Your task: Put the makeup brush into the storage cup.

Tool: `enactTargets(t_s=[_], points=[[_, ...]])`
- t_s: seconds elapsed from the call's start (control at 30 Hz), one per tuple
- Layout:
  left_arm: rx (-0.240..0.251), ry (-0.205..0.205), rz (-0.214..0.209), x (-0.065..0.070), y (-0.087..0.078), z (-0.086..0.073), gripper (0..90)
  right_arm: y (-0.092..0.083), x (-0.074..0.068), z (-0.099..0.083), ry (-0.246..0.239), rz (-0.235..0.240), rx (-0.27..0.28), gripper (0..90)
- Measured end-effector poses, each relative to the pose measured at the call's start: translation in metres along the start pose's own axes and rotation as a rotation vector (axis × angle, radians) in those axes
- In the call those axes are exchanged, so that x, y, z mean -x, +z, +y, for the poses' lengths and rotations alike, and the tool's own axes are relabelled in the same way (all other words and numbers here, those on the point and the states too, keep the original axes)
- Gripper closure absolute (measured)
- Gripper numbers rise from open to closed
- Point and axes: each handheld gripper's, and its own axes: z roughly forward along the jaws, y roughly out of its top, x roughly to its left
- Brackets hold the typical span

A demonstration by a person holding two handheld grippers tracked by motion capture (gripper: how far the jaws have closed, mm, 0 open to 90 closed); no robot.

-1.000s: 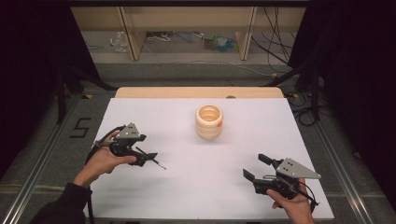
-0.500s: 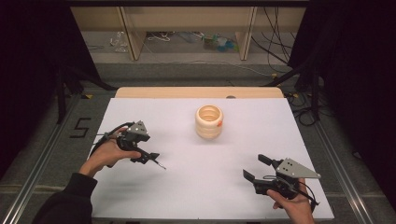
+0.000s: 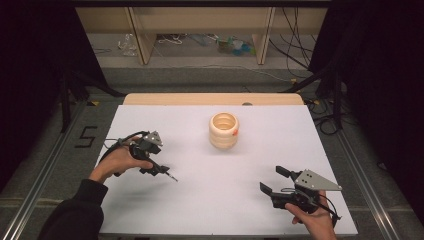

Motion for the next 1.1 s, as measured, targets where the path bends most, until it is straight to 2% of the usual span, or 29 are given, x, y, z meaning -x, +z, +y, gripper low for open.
enactTargets(t_s=[0.1,0.17,0.2,0.33,0.37,0.4,0.5,0.53,0.67,0.7,0.8,0.83,0.9,0.93,1.03,1.07,1.1], points=[[-0.009,-0.005,-0.013,0.001,0.004,0.001,19.3,0.000,0.000,0.001,0.001,-0.001,0.002,20.9],[-0.073,0.048,-0.008,0.000,0.005,0.002,19.2,0.000,-0.001,0.001,0.006,0.014,0.003,20.9],[-0.091,0.058,-0.009,-0.001,0.005,0.003,19.3,0.000,-0.001,0.001,0.006,0.015,0.003,20.9],[-0.128,0.092,-0.017,-0.003,0.009,0.004,19.9,0.000,-0.001,0.001,0.006,0.019,0.000,20.9],[-0.134,0.084,-0.009,-0.003,0.011,0.004,20.0,-0.002,0.000,0.001,-0.009,0.001,-0.028,20.9],[-0.133,0.083,-0.008,-0.005,0.011,0.005,20.0,0.000,0.000,0.000,-0.004,0.003,0.000,20.8],[-0.140,0.083,-0.014,-0.007,0.013,0.005,20.3,-0.002,0.001,0.001,-0.002,0.000,-0.030,20.9],[-0.146,0.089,-0.016,-0.007,0.013,0.005,20.4,0.001,0.000,0.000,0.002,0.006,0.001,20.9],[-0.154,0.093,-0.026,-0.007,0.014,0.005,20.7,0.002,0.000,0.000,0.009,0.018,0.009,20.9],[-0.153,0.110,-0.028,-0.007,0.015,0.005,21.0,0.002,0.000,0.000,0.008,0.020,0.007,20.9],[-0.169,0.107,-0.037,-0.004,0.018,0.004,21.5,0.002,-0.001,0.000,0.010,0.022,-0.001,21.0],[-0.175,0.126,-0.033,-0.004,0.019,0.005,21.5,0.002,-0.001,0.000,0.011,0.022,0.000,21.0],[-0.195,0.128,-0.047,-0.003,0.022,0.005,21.9,0.003,-0.001,0.000,0.009,0.025,0.002,21.0],[-0.199,0.134,-0.045,-0.003,0.024,0.005,22.3,0.001,-0.001,0.000,-0.002,0.012,-0.021,21.0],[-0.215,0.136,-0.042,-0.002,0.026,0.005,23.1,0.000,-0.001,0.001,-0.004,0.012,-0.034,21.0],[-0.216,0.137,-0.043,-0.002,0.026,0.005,23.0,0.003,-0.001,0.000,0.004,0.025,-0.002,21.0],[-0.216,0.143,-0.047,-0.002,0.026,0.005,23.2,0.001,-0.001,0.001,-0.006,0.012,-0.026,21.0]])
